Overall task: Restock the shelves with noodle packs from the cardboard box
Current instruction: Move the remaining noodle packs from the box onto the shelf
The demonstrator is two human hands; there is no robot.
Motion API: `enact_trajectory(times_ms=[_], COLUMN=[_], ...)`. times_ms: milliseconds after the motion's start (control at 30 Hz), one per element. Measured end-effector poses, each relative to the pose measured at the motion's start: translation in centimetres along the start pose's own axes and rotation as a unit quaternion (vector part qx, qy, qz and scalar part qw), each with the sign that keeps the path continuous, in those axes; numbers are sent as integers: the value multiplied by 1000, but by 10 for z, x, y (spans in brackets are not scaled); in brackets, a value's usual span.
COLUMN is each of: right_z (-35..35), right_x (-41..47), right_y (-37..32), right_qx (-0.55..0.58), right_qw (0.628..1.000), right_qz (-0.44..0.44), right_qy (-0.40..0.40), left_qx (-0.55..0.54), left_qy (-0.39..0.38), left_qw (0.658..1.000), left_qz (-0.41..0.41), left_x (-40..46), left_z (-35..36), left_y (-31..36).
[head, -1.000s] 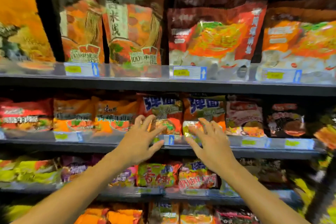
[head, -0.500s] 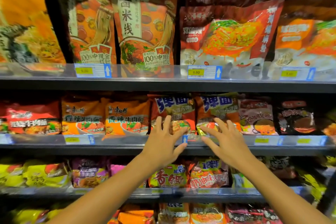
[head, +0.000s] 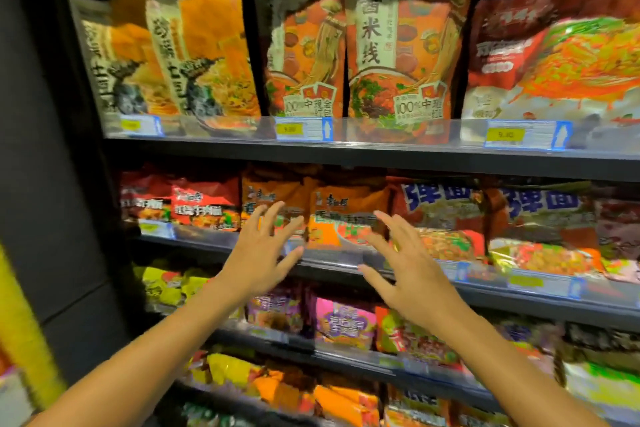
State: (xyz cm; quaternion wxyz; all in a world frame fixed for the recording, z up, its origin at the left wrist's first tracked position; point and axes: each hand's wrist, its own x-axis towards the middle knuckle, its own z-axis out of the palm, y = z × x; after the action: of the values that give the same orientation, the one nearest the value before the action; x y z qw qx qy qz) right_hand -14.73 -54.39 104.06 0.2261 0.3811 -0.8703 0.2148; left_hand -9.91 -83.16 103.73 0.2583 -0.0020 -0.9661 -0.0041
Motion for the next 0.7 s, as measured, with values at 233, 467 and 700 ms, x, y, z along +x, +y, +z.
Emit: enact_trajectory(times_ms=[233,467,700], right_z=[48,63,91], right_x=[54,72,89], right_y=[-56,-67,-108], right_qx=[-78,-179,-171], right_qw=[987,965,985], right_qz=[76,140,5], right_qy=[-122,-132,-37], left_qx=[3,55,-52], left_qy=[-106,-110,163], left_qw=[994,992,984], left_qz=[-10,24,48], left_x=[7,21,-6], left_z=[9,3,6], left_y=[-41,-50,-114])
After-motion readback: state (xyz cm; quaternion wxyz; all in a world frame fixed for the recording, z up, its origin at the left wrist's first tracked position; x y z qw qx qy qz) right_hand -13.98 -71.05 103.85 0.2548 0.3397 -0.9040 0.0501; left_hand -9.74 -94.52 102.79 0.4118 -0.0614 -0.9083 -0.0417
